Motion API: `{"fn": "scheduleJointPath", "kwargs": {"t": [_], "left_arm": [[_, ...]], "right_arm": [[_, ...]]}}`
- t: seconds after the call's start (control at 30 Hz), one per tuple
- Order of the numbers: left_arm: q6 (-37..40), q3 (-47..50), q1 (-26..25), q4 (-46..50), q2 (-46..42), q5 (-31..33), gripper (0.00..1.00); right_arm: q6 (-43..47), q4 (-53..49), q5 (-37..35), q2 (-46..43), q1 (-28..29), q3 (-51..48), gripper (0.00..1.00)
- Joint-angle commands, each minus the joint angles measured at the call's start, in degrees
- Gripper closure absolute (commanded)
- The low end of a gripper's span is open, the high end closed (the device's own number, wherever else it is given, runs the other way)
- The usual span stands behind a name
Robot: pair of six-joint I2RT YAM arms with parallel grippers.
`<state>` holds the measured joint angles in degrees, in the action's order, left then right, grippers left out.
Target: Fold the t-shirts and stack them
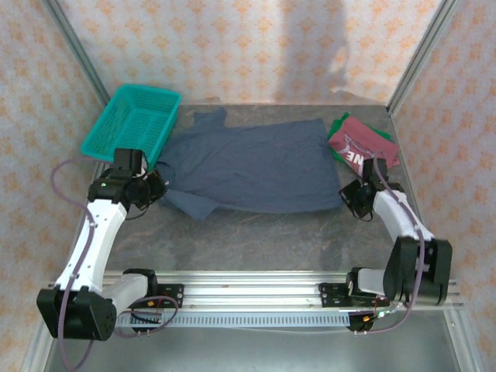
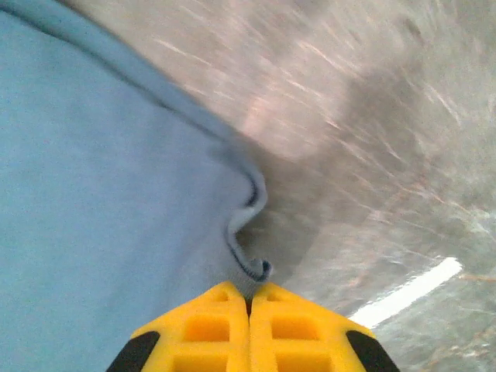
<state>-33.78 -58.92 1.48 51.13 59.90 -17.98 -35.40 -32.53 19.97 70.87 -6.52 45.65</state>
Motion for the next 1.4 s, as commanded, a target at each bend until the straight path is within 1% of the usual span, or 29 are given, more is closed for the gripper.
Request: {"fn": "scheduleJointPath", "kwargs": {"t": [0.0, 0.07, 0.17, 0.27, 0.33, 0.43, 0.53, 0.6, 0.67, 0.73, 0.87, 0.97, 1.07, 1.17, 1.27, 1.3, 1.37], "left_arm": [[1.6, -6.8, -0.2, 7.8, -3.0, 2.9, 1.0], [1.9, -11.9, -0.2, 9.1, -3.5, 3.5, 1.0], [2.1, -20.8, -0.2, 10.3, -3.5, 4.3, 1.0], [1.5, -30.2, -0.2, 8.5, -4.7, 6.0, 1.0], [1.8, -39.5, -0.2, 8.3, -4.0, 7.7, 1.0], [2.8, -55.0, -0.2, 10.6, -0.8, 10.1, 1.0], [5.3, -68.2, -0.2, 10.0, 2.7, 10.4, 1.0], [5.6, -76.5, -0.2, 10.5, 6.5, 8.8, 1.0], [5.6, -83.7, -0.2, 10.5, 10.5, 5.6, 1.0], [5.9, -86.7, -0.1, 9.3, 13.2, 4.1, 1.0], [8.2, -86.9, -0.2, 7.5, 15.8, 5.1, 1.0], [9.8, -86.0, -0.2, 5.9, 18.5, 5.1, 1.0], [11.8, -85.9, -0.2, 5.0, 23.0, 4.6, 1.0], [13.6, -85.6, -0.2, 3.4, 29.2, 4.6, 1.0], [14.6, -87.4, -0.2, 1.3, 37.9, 3.3, 1.0], [15.0, -88.8, -0.1, 0.3, 41.6, 3.0, 1.0], [15.3, -93.1, -0.1, -1.1, 49.9, 2.7, 1.0]], "right_arm": [[-1.8, -4.0, -0.2, -9.0, -0.8, 5.8, 1.0], [-2.6, -6.8, 1.6, -13.2, -1.2, 8.7, 1.0], [-2.6, -12.8, 3.5, -18.6, -1.7, 15.5, 1.0], [-2.8, -17.9, 6.9, -23.0, -2.3, 24.2, 1.0], [-2.8, -21.9, 8.6, -25.0, -2.3, 31.2, 1.0], [-2.9, -27.5, 9.7, -25.9, -2.3, 41.9, 1.0], [-4.0, -31.1, 10.8, -25.8, -2.3, 50.4, 1.0], [-5.0, -31.6, 11.3, -25.0, -2.3, 55.1, 1.0], [-5.1, -32.2, 11.7, -23.2, -2.3, 60.2, 1.0], [-4.8, -32.4, 13.2, -20.2, -2.4, 64.9, 1.0], [-2.6, -31.9, 13.0, -16.5, -2.3, 67.8, 1.0], [-1.3, -29.8, 12.7, -14.6, -2.3, 65.3, 1.0], [-0.8, -24.9, 12.9, -12.8, -2.3, 59.6, 1.0], [0.2, -19.2, 12.7, -8.9, -2.4, 54.9, 1.0], [1.4, -12.4, 13.9, -2.7, -2.5, 51.9, 1.0], [1.8, -11.6, 12.9, 0.9, -2.7, 51.9, 1.0], [2.9, -6.6, 14.0, 7.4, -2.9, 51.9, 1.0]]}}
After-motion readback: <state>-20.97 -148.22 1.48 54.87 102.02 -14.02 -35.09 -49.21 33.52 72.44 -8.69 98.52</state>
